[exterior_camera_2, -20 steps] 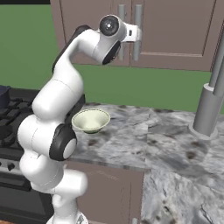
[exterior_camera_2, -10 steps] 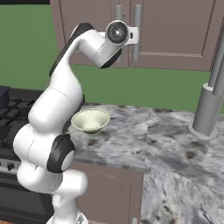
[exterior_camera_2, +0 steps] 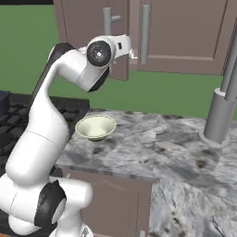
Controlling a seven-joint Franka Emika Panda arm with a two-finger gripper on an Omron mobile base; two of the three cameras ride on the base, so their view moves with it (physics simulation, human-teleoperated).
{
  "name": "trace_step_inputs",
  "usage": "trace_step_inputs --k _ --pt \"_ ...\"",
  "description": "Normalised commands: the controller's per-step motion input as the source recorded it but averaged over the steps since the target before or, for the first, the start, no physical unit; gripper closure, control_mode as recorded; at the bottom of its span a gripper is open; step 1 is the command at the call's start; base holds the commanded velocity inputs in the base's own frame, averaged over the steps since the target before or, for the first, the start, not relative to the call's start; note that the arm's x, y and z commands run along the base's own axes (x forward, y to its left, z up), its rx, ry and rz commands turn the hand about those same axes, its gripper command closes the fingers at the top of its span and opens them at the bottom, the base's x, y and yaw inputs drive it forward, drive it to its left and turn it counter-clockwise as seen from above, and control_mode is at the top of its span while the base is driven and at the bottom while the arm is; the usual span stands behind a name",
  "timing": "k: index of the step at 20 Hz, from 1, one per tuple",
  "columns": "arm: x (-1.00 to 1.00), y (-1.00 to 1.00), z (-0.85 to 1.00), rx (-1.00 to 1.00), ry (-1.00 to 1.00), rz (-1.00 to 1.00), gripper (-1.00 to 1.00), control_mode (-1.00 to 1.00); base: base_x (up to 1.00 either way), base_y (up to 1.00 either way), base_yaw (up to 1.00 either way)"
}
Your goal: Open the cabinet and move the ladle to the pot. Then close the cabinet.
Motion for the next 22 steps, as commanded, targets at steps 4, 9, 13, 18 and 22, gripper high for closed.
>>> trace_step_inputs --k 4,9,13,18,22 --pt "-1.00 0.70 0.28 -0.20 -0.02 -0.02 1.00 -1.00 0.00 0.00 0.00" --pt "-0.87 0.82 0.29 -0.18 0.00 -0.03 1.00 -1.00 0.00 0.00 0.00" --pt "-0.68 0.97 0.31 -0.15 0.02 -0.01 1.00 -1.00 0.00 0.00 0.00" --pt "-0.44 1.00 0.24 -0.14 0.09 0.00 1.00 -1.00 0.00 0.00 0.00" --pt "-0.41 0.88 0.20 -0.10 0.09 0.00 -1.00 -1.00 0.00 0.00 0.00"
